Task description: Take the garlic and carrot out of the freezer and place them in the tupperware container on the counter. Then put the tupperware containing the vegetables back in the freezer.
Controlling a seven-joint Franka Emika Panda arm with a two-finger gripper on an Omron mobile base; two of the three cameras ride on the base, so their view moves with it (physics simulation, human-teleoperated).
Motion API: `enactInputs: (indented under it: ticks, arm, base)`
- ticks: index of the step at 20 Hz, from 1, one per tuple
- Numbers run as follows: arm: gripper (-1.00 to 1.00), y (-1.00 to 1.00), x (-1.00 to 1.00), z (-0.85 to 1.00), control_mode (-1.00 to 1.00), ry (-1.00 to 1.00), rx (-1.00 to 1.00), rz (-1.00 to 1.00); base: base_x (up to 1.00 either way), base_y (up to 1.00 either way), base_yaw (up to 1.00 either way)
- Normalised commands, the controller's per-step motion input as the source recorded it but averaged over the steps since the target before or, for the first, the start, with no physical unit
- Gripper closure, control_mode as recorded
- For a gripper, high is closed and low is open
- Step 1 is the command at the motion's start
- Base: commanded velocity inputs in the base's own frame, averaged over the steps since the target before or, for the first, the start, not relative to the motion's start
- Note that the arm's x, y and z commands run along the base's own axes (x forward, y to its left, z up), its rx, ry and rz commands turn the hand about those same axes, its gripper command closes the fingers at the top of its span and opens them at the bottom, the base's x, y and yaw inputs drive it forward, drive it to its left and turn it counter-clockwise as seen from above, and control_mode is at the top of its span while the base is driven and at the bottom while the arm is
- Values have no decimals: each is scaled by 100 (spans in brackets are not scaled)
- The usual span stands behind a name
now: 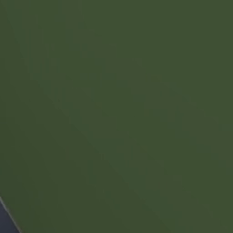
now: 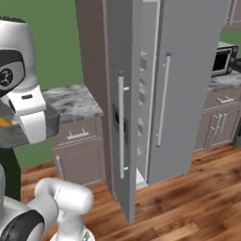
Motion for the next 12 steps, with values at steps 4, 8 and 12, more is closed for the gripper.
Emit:
enactInputs:
  ticks: [4, 8, 12]
  arm:
    - [100, 0, 0, 0, 100, 0, 0, 0]
    - [100, 0, 0, 0, 100, 0, 0, 0]
    - [100, 0, 0, 0, 100, 0, 0, 0]
  base:
    - [11, -100, -8]
    - [-2, -100, -1]
    - [-7, -100, 0]
